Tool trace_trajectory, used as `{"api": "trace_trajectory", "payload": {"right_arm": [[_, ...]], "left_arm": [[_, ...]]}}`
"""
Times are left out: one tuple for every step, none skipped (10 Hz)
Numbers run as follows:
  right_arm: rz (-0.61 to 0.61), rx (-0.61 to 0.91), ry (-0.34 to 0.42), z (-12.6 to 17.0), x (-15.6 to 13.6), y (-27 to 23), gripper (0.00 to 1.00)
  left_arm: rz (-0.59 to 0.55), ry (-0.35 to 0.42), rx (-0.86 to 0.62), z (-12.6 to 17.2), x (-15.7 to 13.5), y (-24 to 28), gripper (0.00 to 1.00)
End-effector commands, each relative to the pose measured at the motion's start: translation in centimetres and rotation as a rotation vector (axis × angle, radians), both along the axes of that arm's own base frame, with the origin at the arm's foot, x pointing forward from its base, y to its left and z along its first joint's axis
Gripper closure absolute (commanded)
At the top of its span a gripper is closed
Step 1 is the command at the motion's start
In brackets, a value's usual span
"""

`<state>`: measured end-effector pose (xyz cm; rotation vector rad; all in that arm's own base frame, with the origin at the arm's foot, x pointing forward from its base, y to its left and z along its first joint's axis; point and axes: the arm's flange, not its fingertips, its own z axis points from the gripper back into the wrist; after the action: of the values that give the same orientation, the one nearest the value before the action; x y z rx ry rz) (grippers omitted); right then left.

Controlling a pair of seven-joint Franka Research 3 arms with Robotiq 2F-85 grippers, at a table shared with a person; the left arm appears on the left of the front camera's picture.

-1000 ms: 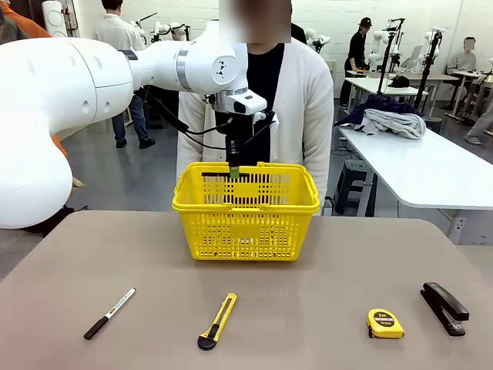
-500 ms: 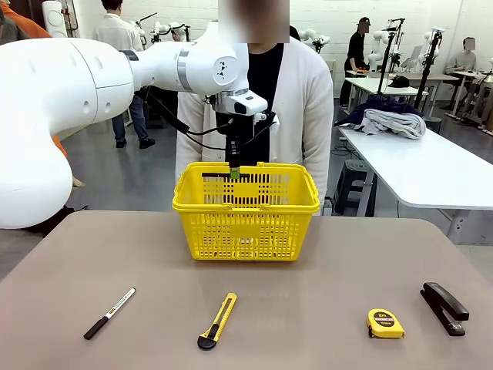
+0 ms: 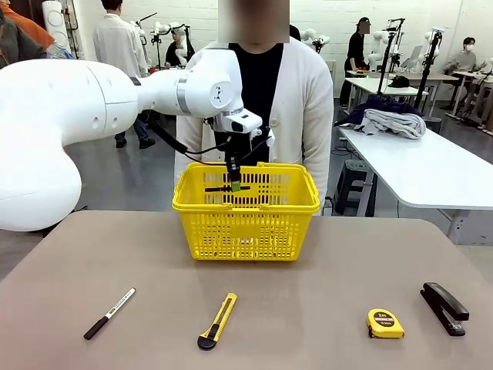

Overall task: Place the items the person wants into the basket.
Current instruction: Pick up the item the person points to and place it in the Market Basket.

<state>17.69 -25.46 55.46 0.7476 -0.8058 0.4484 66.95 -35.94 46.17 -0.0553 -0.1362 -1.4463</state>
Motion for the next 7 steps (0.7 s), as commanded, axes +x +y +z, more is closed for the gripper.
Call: {"api": "trace_trajectory", "payload": {"right_arm": [[0.007, 0.013, -0.018, 0.1, 0.1, 0.0, 0.0], [0.007, 0.013, -0.018, 0.1, 0.1, 0.0, 0.0], [0.007, 0.013, -0.018, 0.1, 0.1, 0.0, 0.0], [0.007, 0.013, -0.018, 0.1, 0.1, 0.0, 0.0], [0.007, 0.013, -0.018, 0.1, 0.1, 0.0, 0.0], [0.007, 0.013, -0.018, 0.1, 0.1, 0.0, 0.0], [0.007, 0.013, -0.018, 0.1, 0.1, 0.0, 0.0]], "left_arm": [[-0.029, -0.017, -0.023, -1.4, -0.3, -0.6, 0.89], [-0.041, -0.002, -0.024, -2.6, 0.0, -1.1, 0.89], [-0.048, 0.011, -0.017, -3.7, 0.4, -1.8, 0.89], [-0.051, 0.026, -0.016, -4.5, 0.6, -2.2, 0.89], [-0.05, 0.048, -0.016, -5.1, 0.8, -2.5, 0.89], [-0.053, 0.063, -0.009, -5.8, 1.0, -2.7, 0.89], [-0.053, 0.08, -0.006, -6.3, 1.1, -2.9, 0.89]]}}
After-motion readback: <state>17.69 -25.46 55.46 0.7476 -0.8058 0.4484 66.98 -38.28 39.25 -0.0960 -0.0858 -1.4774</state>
